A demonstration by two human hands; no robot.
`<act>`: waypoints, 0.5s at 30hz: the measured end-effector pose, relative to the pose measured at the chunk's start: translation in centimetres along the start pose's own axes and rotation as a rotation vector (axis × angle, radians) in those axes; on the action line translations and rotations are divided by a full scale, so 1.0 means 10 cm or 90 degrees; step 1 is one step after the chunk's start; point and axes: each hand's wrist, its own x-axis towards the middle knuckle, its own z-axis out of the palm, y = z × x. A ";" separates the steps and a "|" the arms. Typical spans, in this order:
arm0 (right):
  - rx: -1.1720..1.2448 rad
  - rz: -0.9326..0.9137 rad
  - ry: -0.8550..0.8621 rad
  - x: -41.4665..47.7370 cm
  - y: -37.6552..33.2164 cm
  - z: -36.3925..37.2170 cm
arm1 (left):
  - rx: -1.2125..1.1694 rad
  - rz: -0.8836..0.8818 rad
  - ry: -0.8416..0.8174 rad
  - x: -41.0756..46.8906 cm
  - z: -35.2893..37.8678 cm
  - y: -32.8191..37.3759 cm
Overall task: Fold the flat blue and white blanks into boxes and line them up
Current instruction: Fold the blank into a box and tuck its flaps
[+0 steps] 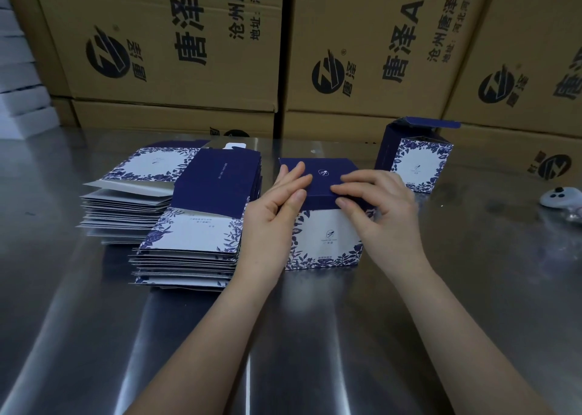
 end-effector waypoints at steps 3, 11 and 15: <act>-0.053 -0.035 0.013 -0.01 -0.02 0.00 | 0.006 0.006 0.015 0.01 0.02 -0.01; -0.214 -0.121 0.034 -0.07 -0.08 0.13 | 0.054 0.032 0.021 -0.02 0.04 -0.02; -0.306 -0.103 0.086 -0.04 -0.02 0.12 | 0.136 0.065 0.037 -0.09 0.11 -0.03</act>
